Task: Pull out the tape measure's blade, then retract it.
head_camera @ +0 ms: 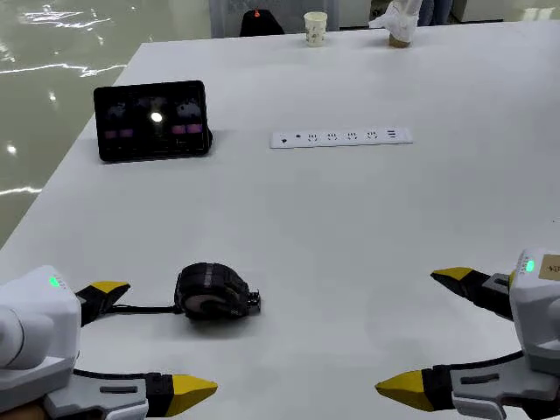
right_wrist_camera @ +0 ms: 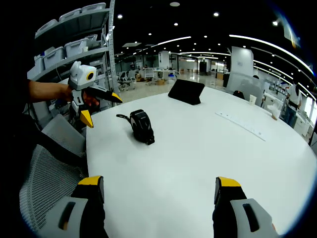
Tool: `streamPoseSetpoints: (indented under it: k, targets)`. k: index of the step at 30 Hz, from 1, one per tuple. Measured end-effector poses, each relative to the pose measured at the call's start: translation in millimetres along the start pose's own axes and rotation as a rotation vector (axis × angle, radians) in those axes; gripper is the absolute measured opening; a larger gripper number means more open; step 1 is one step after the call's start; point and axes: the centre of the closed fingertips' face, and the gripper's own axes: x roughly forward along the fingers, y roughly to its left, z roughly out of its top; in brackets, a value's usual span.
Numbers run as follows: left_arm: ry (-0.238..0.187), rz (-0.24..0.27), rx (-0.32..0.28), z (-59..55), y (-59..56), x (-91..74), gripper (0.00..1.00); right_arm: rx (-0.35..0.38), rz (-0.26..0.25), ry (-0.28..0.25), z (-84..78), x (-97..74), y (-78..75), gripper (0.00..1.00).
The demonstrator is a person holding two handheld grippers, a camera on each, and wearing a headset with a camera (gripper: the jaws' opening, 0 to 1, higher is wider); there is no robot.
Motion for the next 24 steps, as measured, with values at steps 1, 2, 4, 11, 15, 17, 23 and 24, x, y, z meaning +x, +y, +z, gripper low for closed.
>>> streamPoseSetpoints:
  k: [1, 2, 4, 11, 15, 17, 23, 24]
  targets:
    - [0.001, -0.001, 0.002, 0.3, 0.5, 0.6, 0.99, -0.004, 0.005, 0.002, 0.1, 1.5, -0.3, 0.92]
    - [0.003, -0.003, 0.004, 0.6, 1.2, 1.3, 0.99, -0.010, 0.010, 0.006, 0.2, 3.3, -0.6, 0.92]
    - [0.008, -0.006, 0.007, 0.4, 2.6, 2.9, 0.99, -0.021, 0.016, 0.009, 0.9, 6.1, -1.6, 0.92]
    - [0.022, -0.018, 0.009, -1.6, 5.6, 8.7, 0.99, -0.042, 0.033, 0.022, 2.5, 15.5, -6.0, 0.92]
    - [0.027, -0.028, 0.010, -1.6, 7.6, 13.6, 0.99, -0.057, 0.046, 0.024, 4.2, 21.8, -8.8, 0.91]
    - [0.029, -0.032, 0.013, -1.0, 9.3, 16.4, 0.99, -0.062, 0.053, 0.030, 4.9, 25.4, -10.0, 0.90]
    - [0.038, -0.048, 0.040, 0.8, 15.0, 23.4, 0.96, -0.097, 0.087, 0.018, 11.0, 35.8, -10.1, 0.84]
    - [0.040, -0.050, 0.046, 1.1, 16.5, 25.0, 0.96, -0.107, 0.100, 0.012, 12.8, 38.5, -9.2, 0.83]
